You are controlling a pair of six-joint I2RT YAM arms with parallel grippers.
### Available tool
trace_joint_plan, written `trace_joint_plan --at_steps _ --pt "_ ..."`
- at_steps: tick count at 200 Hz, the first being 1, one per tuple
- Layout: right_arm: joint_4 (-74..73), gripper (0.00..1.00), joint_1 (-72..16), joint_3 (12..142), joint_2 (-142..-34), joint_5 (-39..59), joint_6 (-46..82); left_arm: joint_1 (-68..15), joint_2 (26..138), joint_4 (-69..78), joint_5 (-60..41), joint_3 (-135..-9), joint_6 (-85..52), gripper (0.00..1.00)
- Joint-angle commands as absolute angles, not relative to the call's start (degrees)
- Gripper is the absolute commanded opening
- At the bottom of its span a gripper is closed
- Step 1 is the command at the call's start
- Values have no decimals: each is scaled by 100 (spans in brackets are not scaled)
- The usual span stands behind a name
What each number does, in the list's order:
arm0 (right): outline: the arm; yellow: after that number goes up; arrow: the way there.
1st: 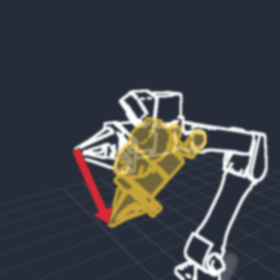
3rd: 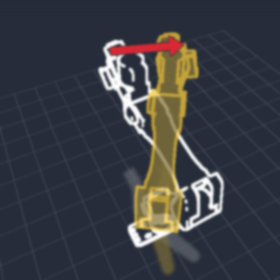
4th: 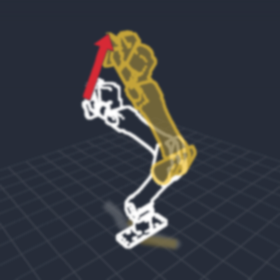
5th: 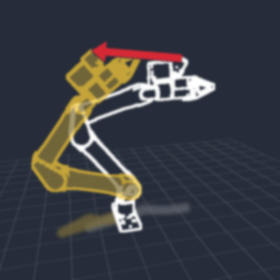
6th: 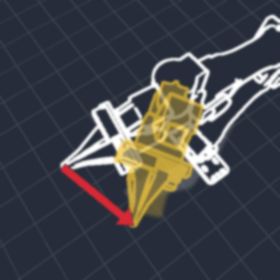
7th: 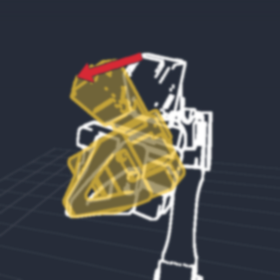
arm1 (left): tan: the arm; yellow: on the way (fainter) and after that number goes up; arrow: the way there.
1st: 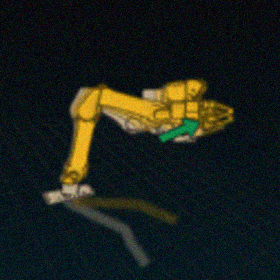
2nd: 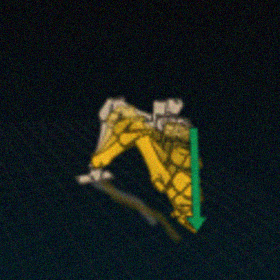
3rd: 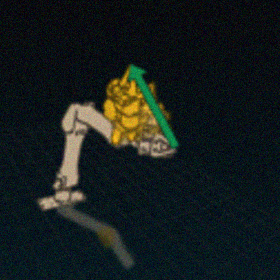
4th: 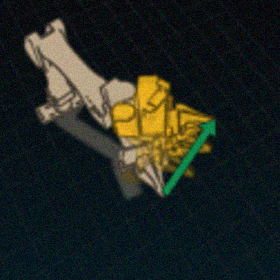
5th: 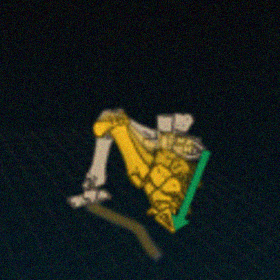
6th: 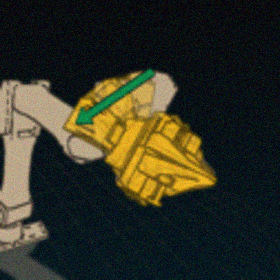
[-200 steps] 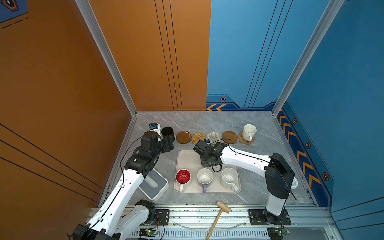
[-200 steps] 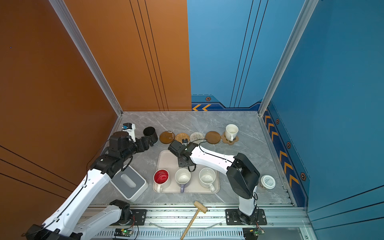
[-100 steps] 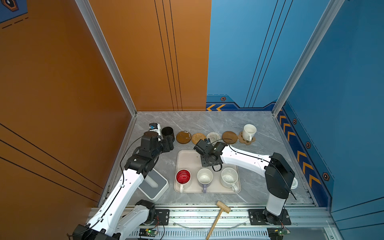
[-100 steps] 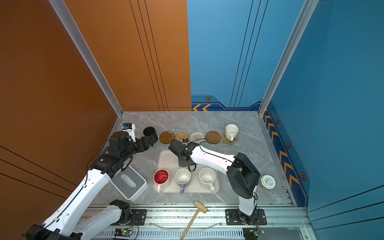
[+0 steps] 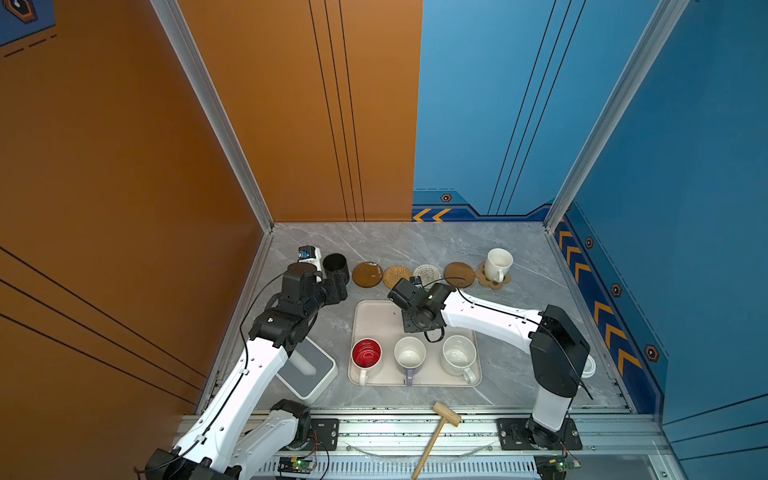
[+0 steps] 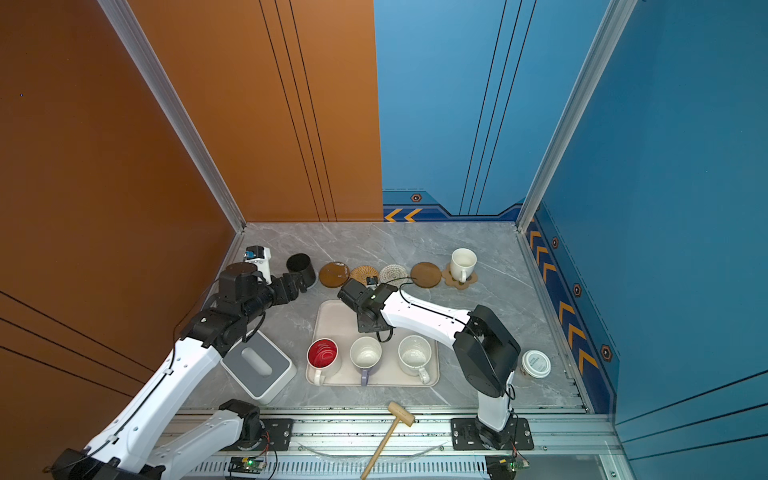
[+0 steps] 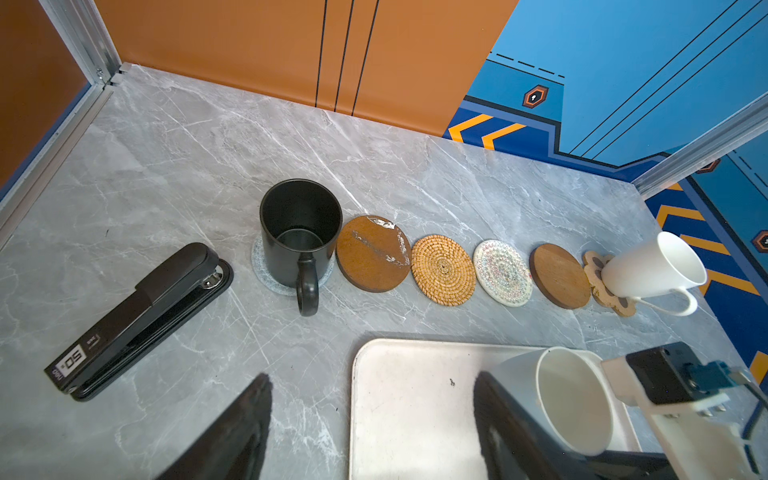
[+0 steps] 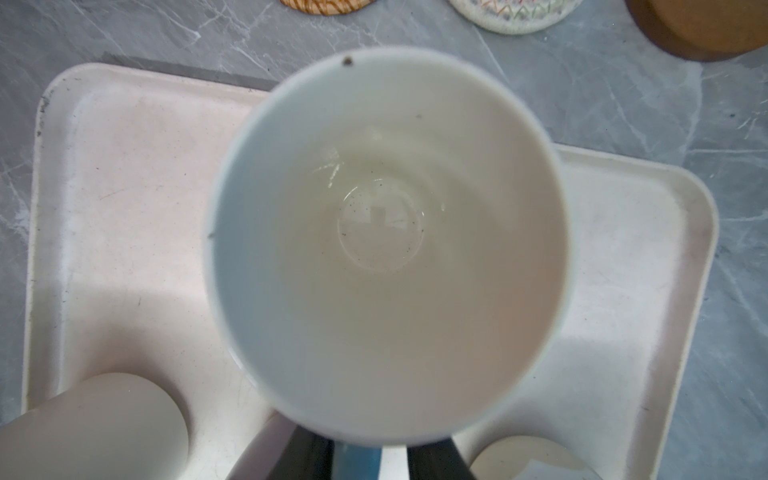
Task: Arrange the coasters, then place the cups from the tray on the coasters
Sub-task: 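Lift the light blue mug with the right gripper toward the coaster row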
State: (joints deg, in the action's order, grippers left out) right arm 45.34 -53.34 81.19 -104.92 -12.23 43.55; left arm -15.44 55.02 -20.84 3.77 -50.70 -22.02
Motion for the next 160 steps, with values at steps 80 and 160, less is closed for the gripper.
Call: trace_joint_plan --at_steps 80,160 --pt "4552 13 -5285 8139 -10626 -1203 4429 -1600 5459 -2215 352 -5142 -2150 77" --pt "4565 0 -5291 8159 -10454 -1302 4303 -1600 5421 -2216 356 -5107 -2179 77"
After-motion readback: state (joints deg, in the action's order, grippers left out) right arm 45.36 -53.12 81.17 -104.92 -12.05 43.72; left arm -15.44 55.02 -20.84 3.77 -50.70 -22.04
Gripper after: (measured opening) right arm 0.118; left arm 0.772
